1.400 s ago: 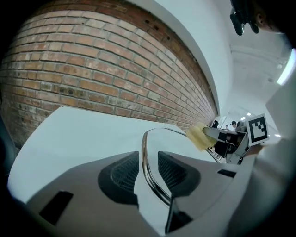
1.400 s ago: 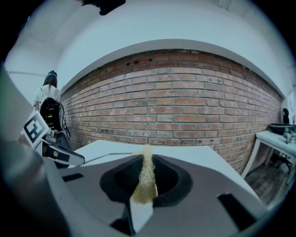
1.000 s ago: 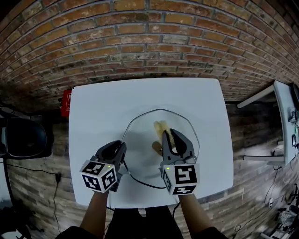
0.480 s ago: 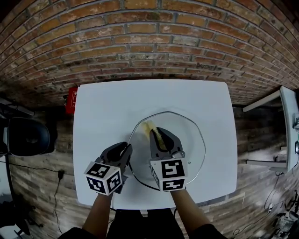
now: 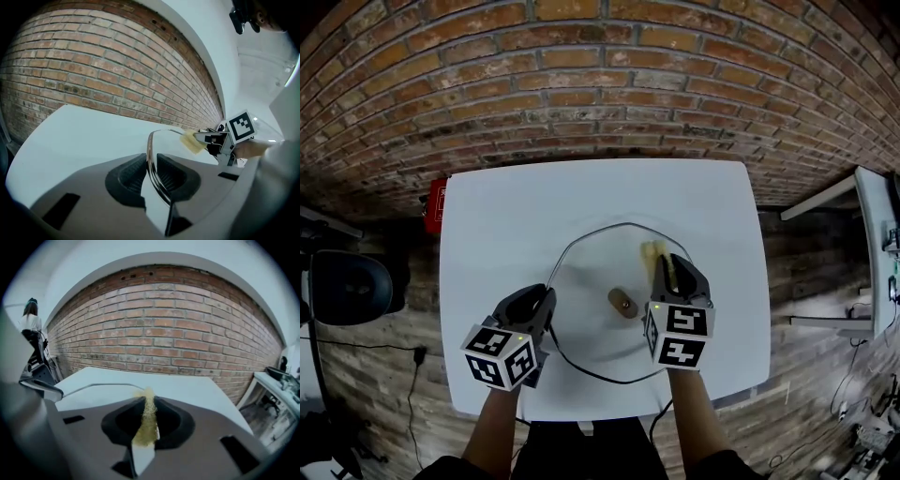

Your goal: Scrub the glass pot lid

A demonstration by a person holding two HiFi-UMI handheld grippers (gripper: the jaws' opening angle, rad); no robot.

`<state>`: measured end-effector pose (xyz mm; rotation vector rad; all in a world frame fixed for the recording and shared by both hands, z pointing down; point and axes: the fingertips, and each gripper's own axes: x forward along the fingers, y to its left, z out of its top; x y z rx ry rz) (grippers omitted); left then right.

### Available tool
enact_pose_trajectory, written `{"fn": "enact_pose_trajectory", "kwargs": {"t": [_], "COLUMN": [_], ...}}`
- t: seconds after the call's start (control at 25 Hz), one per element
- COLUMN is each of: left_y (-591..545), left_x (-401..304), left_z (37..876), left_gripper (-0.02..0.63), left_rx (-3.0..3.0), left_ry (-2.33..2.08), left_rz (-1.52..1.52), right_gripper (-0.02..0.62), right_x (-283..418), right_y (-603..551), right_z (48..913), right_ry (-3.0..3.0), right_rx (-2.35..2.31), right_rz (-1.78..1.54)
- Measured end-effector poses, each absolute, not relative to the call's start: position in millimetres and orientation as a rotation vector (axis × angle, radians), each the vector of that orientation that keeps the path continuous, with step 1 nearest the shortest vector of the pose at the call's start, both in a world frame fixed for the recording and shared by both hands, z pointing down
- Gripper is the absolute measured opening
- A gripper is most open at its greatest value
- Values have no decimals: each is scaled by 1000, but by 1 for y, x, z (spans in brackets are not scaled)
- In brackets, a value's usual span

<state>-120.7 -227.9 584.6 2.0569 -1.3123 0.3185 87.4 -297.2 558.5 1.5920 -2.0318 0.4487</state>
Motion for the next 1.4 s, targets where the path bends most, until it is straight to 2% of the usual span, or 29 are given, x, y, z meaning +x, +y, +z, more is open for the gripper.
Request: {"fn": "enact_pose_trajectory", "kwargs": {"t": [0.16,0.28,0.6,0.8,0.96,1.4], "left_y": [-228,-227,-224,-222,-221,-224], "left_x": [-119,-120,-121,-121,-122,-121], "left_z": [584,584,585,584,585,585], "left_gripper": [72,72,72,72,72,72], "left_rx": [2061,2057,2049,2049,2047,2044], "left_ry": [-1311,-1312,-1313,-1309,-1310,-1323], "left_rz": [320,316,307,305,302,293], "right_gripper": [58,58,58,58,58,58], "right_x": [128,126,-7,-37,-11,125], "right_y": [-297,-293,-254,-236,-240,-257], "right_z": [548,536,531,553,565,562], "right_ry": [-1989,-2014,-2280,-2280,-2196,-1887], "right_rx": [1717,1718,1355,1237,1270,1605], "right_rz": [487,470,511,562,557,555]}}
